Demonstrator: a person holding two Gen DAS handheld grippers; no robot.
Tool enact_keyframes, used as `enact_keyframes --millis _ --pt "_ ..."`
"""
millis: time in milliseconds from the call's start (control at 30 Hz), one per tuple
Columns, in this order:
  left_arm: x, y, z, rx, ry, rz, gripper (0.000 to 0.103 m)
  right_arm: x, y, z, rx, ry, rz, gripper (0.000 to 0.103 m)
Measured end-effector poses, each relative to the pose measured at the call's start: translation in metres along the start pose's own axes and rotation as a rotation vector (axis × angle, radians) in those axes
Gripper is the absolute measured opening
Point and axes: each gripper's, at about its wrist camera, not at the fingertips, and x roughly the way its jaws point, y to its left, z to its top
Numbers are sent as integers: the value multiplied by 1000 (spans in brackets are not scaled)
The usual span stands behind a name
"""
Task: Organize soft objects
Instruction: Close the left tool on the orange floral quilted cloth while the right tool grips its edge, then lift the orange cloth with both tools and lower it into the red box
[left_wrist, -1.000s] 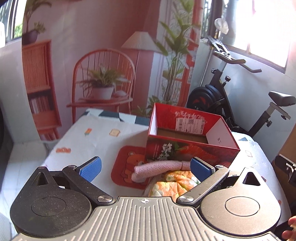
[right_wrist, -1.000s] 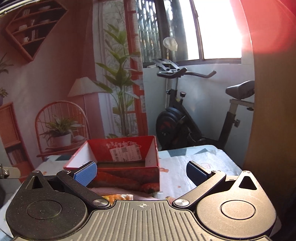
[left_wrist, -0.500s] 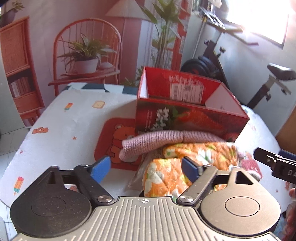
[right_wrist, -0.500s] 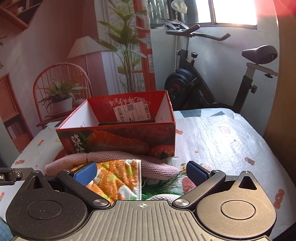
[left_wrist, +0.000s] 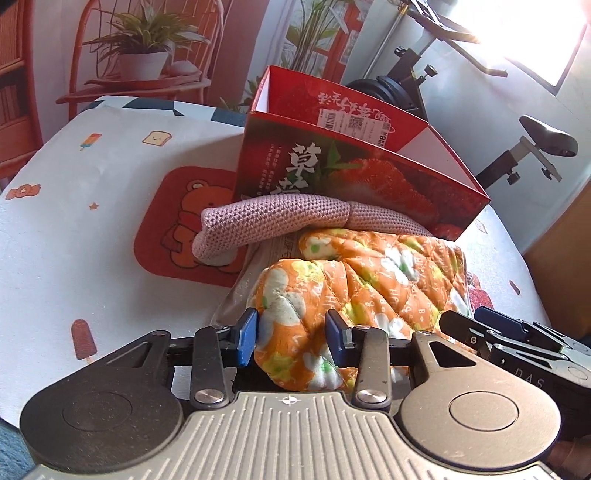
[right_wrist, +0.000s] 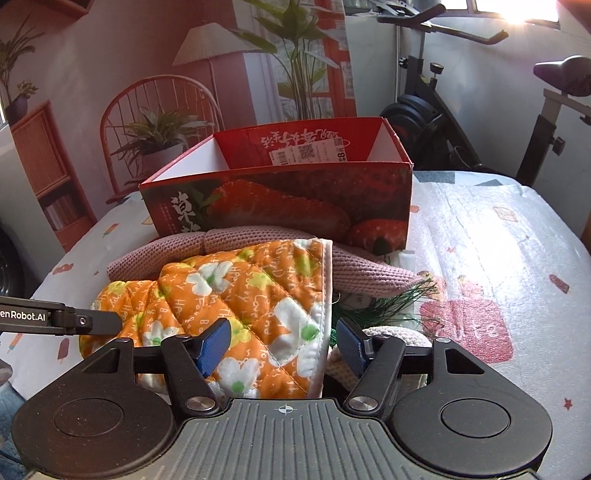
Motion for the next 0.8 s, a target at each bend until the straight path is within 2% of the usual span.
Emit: enact_keyframes --millis 367,433,467,533,600,633,700,733,800 --pt "8 -2 -5 18 6 5 42 7 -6 -4 38 27 50 60" --pt "7 0 -5 7 5 -9 40 7 -5 -4 35 24 49 60" --pt "7 0 -5 1 3 -13 35 6 -5 -4 35 23 50 58" --pt "5 2 -5 -5 -4 -18 27 3 -4 -4 32 13 53 51" --pt "2 -1 -5 11 -21 -4 20 -1 -2 -3 15 -5 48 35" --pt "0 -4 -5 29 -31 6 18 -4 0 -2 1 -15 45 31" --pt "-4 -9 -5 62 -50 24 16 -10 2 -1 -20 -38 48 13" --pt "-6 -11 -5 69 -57 26 15 -12 3 0 -28 -50 52 8" --pt "-9 -12 -4 73 -68 24 13 -16 5 2 -34 -69 61 8"
